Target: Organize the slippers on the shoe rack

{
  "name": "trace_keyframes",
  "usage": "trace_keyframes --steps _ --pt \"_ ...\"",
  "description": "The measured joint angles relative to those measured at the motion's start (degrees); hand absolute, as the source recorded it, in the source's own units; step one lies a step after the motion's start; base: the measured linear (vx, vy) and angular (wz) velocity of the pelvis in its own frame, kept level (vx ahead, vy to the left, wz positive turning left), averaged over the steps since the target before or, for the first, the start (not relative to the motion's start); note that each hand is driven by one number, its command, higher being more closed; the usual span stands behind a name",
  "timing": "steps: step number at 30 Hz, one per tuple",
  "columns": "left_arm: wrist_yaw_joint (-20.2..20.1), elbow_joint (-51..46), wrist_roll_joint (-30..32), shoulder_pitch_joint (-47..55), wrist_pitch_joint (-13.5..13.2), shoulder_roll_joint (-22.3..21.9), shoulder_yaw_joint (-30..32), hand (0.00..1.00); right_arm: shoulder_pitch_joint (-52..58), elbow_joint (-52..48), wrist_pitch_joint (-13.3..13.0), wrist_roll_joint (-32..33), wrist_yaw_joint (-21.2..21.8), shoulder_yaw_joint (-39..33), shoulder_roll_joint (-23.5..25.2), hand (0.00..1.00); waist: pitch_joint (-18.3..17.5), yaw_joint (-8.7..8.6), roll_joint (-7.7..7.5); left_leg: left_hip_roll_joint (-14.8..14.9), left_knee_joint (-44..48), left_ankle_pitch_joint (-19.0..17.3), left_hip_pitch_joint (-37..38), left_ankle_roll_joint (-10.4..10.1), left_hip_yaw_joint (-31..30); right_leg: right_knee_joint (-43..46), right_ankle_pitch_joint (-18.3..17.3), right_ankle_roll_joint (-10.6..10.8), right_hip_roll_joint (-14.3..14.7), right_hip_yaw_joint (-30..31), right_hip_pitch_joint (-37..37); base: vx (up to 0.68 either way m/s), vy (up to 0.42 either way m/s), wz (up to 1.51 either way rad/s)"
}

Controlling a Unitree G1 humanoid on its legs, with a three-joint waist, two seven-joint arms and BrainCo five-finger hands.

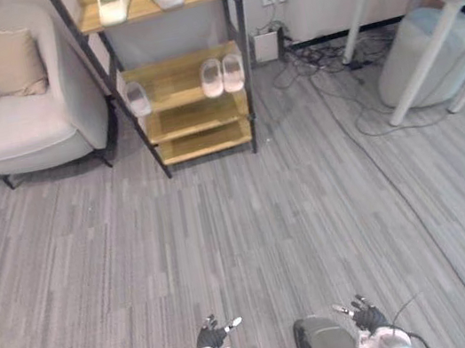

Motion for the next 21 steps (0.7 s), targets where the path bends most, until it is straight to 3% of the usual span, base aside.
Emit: trace_keyframes --steps 2,4,6,7,8,9,10,11,14,15,16,18,20,21 --pt "-0.1 -1.0 0.0 -0.1 -0.2 0.0 -0.1 0.00 -0.1 0.0 0.0 0.1 0.0 1.1 0.2 0.00 0.0 0.90 -0.27 1.2 3.7 -3.3 -7.1 1.0 4.7 -4.5 -0.7 -0.9 0.0 -0.1 6.3 0.34 -0.106 -0.13" --pt "0.0 -2.0 -0.1 -0.1 -0.3 0.0 -0.2 0.00 -0.3 0.0 0.1 0.1 -0.1 0.7 0.5 0.00 0.0 1.60 -0.30 1.2 -4.1 -6.1 -12.1 2.7 10.8 -8.4 -1.1 -0.5 -0.2 0.4 10.7 0.31 0.000 -0.10" --pt "0.0 -2.7 0.0 -0.1 -0.7 -0.1 -0.2 0.00 -0.1 0.0 0.3 0.1 -0.2 0.1 1.0 0.00 0.1 1.96 -0.50 -1.5 -18.8 -5.8 -13.3 3.2 14.5 -10.5 -2.6 0.3 -1.1 0.7 13.8 0.31 0.063 -0.07" --pt "0.0 -2.7 0.0 -0.1 -0.7 -0.1 -0.2 0.00 -0.1 0.0 0.3 0.1 -0.2 0.1 1.0 0.00 0.1 1.97 -0.51 -2.2 -21.6 -5.6 -13.4 3.3 14.8 -10.7 -3.0 0.5 -1.2 0.7 14.3 0.40 0.120 -0.04" --pt "0.0 -2.8 0.0 0.0 -0.9 0.0 -0.4 0.00 -0.1 0.0 0.3 0.1 -0.2 0.4 1.1 0.00 0.0 2.22 -0.53 -4.7 -31.4 -2.6 -14.0 3.5 14.6 -11.0 -5.0 1.1 -1.6 1.1 15.7 0.46 0.194 -0.25" --pt "0.1 -3.4 0.0 0.2 -1.1 0.0 -0.4 0.00 -0.1 0.1 0.4 0.0 -0.3 1.2 1.4 0.00 -0.6 3.19 -1.50 -6.1 -33.0 2.9 -14.1 5.0 14.1 -11.1 -6.5 2.1 -2.5 2.7 16.2 0.50 0.227 -0.33" --pt "0.1 -3.6 0.0 0.4 -1.1 0.0 -0.4 0.00 -0.1 0.1 0.4 0.0 -0.2 1.5 1.7 0.00 -1.0 3.34 -1.82 -6.7 -33.3 4.1 -14.1 5.7 14.2 -11.3 -6.7 2.5 -2.9 3.3 16.3 0.59 0.251 -0.44" --pt "0.1 -3.9 0.0 0.9 -1.0 0.3 -0.3 0.00 0.0 0.3 0.4 0.0 -0.2 2.4 2.2 0.00 -3.1 3.25 -3.17 -8.2 -31.8 4.1 -14.4 7.9 15.1 -11.6 -7.1 3.5 -4.6 5.0 16.6 0.63 0.223 -0.30" --pt "0.0 -3.7 0.0 0.8 -1.0 0.8 0.4 0.00 0.4 0.3 0.5 -0.2 0.1 2.3 4.1 0.00 -3.0 3.04 -5.13 -9.9 -30.1 1.4 -11.1 9.7 16.6 -0.8 -4.7 7.6 -5.8 9.3 14.3 0.58 0.228 -0.18" --pt "0.0 -3.1 0.0 0.9 -0.7 1.3 -0.7 0.00 0.8 -0.3 0.4 -0.2 0.2 2.1 4.2 0.00 -3.0 2.66 -5.60 -11.3 -33.3 0.3 -5.9 9.8 16.1 15.4 0.4 14.0 -5.8 9.7 8.9 0.49 0.168 0.13" --pt "0.0 -2.2 0.0 0.8 -0.2 1.7 -2.7 0.00 1.0 -0.8 -0.1 -0.2 0.5 1.6 4.0 0.00 -2.5 1.98 -4.89 -11.9 -35.6 -1.9 -1.6 9.2 14.4 27.8 4.3 16.9 -5.5 9.5 4.2 0.59 0.184 0.32" --pt "0.0 -1.3 0.0 0.4 0.2 1.9 -4.5 0.00 1.5 -1.9 0.0 -0.2 0.5 0.2 4.0 0.00 -2.4 1.88 -5.63 -12.8 -37.9 -3.4 3.9 9.1 12.7 37.1 2.1 13.7 -6.1 7.1 -1.6 0.43 0.055 0.43" --pt "0.0 -0.1 0.0 0.1 0.3 1.5 -4.6 0.00 1.9 -2.5 -0.2 -0.2 0.6 -0.2 3.0 0.00 -1.6 1.61 -4.44 -12.2 -42.8 -3.7 10.2 9.6 11.3 34.6 -1.6 9.0 -6.0 3.5 -5.5 0.46 -0.010 0.38" --pt "0.0 0.2 0.0 0.1 0.3 1.5 -4.5 0.00 1.8 -2.4 -0.3 -0.2 0.6 -0.7 2.6 0.00 -1.3 1.36 -4.01 -11.7 -44.3 -3.7 12.0 9.6 10.7 31.3 -2.7 8.1 -5.8 2.3 -7.0 0.45 -0.066 0.41"
